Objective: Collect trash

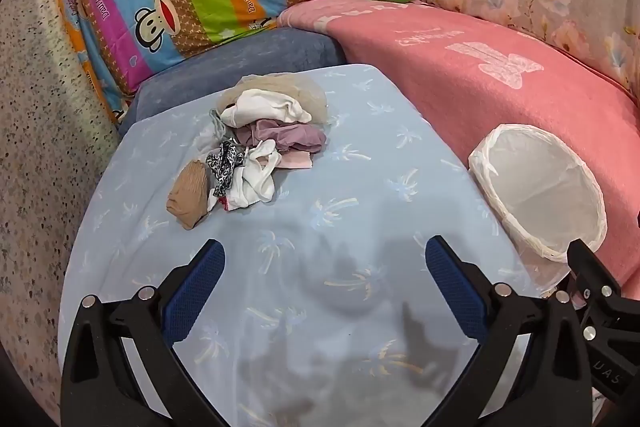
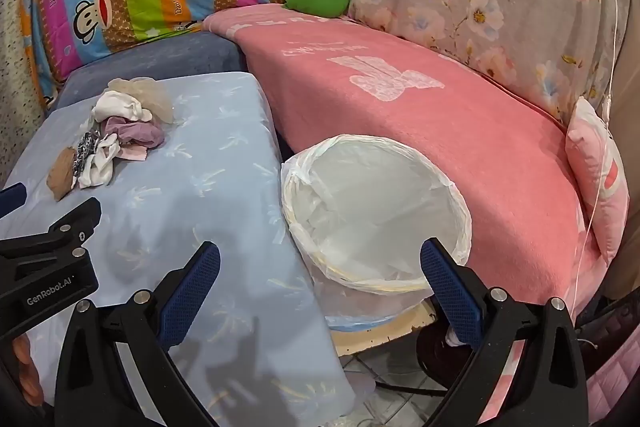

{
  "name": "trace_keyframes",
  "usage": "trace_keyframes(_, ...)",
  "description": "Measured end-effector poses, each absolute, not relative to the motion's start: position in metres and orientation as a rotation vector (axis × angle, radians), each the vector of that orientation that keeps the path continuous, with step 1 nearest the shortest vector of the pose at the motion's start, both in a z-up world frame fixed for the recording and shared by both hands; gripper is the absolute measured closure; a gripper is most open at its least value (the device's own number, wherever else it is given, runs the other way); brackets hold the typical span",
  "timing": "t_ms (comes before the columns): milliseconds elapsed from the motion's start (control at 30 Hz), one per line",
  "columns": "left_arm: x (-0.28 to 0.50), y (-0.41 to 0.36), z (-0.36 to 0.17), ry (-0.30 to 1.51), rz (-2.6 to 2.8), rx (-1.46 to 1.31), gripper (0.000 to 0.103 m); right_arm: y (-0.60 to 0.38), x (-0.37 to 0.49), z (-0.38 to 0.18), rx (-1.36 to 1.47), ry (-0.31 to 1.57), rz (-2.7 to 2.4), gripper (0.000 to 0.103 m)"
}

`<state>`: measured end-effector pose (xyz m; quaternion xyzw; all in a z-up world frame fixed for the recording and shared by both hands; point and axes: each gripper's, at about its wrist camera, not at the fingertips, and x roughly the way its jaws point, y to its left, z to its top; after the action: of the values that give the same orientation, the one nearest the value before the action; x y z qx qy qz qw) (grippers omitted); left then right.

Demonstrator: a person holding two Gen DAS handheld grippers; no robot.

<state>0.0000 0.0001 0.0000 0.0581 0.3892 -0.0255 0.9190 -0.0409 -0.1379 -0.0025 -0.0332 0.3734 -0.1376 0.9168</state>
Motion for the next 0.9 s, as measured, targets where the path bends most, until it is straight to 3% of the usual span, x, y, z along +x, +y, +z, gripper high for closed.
trace_keyframes(900,0.000,-0.011,0.013,0.783,-0.056,0.124,0.007,-0.141,-0.044,0.002,-0.070,0.751,-0.300,0.006)
